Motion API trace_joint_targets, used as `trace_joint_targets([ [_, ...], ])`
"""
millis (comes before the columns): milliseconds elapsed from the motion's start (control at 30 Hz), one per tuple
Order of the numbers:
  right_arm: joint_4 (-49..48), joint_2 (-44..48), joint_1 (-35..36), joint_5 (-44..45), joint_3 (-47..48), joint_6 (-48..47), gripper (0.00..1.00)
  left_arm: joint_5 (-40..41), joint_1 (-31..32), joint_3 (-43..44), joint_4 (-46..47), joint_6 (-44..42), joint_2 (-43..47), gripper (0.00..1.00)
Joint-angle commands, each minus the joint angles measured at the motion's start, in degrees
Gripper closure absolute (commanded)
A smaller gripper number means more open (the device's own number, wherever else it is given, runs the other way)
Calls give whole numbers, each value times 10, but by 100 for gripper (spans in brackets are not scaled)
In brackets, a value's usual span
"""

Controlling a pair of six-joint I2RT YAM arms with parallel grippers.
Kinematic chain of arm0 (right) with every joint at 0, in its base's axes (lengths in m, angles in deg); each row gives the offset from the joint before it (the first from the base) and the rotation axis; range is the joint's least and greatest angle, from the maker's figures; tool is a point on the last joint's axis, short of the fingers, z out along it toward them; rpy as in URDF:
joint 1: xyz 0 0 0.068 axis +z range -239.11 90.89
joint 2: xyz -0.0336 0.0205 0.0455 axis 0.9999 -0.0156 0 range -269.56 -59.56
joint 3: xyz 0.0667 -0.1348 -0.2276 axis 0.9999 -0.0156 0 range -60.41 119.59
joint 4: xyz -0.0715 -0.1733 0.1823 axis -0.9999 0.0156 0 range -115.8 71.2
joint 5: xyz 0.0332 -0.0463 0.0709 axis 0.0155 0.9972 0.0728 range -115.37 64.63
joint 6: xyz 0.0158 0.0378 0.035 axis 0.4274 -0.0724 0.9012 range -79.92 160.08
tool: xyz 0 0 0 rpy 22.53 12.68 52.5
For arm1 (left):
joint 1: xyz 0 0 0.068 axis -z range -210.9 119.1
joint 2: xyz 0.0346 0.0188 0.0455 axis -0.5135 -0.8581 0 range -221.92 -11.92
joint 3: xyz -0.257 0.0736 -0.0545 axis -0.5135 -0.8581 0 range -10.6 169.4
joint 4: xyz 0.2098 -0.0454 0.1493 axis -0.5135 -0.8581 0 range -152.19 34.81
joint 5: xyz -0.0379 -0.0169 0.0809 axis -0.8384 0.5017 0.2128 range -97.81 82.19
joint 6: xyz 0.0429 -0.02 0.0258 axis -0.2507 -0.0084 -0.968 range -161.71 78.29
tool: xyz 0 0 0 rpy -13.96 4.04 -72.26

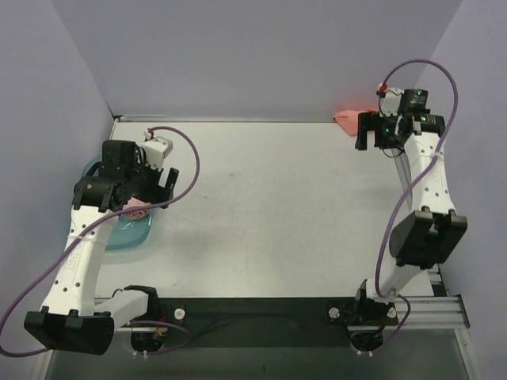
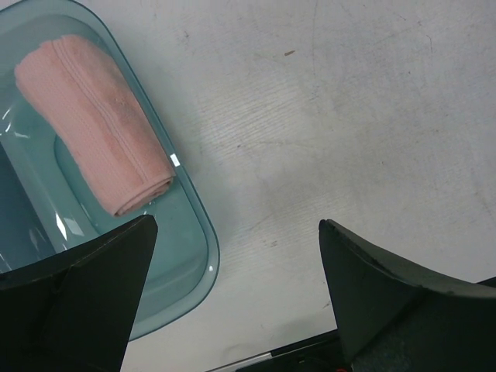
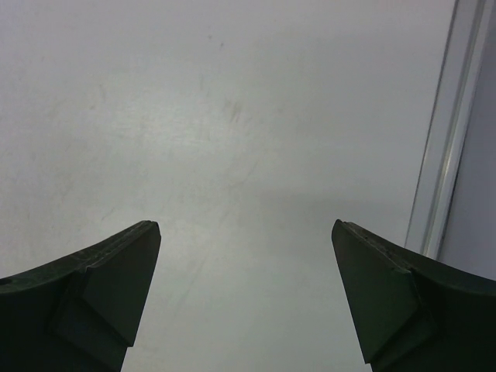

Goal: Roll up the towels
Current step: Grab a towel with the right arm

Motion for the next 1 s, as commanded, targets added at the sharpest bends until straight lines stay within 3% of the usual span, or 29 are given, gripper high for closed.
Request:
trace_joint_targets([
  [0,-41,-96,4,76,87,-19,0,12,4,37,29,-25,8,3],
  [167,-48,-266,8,135,251,-46,0,18,8,53,31,-49,-8,3],
  [367,-102,-378,25,191,333,-103,0,41,13,52,36,-56,-31,3],
  [433,-133,-400,29,226,342,-123,0,42,13,45,40,-58,-33,3],
  [800,-271,-491,48,242,356,-225,0,80,15,25,43,-94,-36,3],
  [967,-286,-531,57,244,373,-269,0,93,16,18,41,-92,-39,3],
])
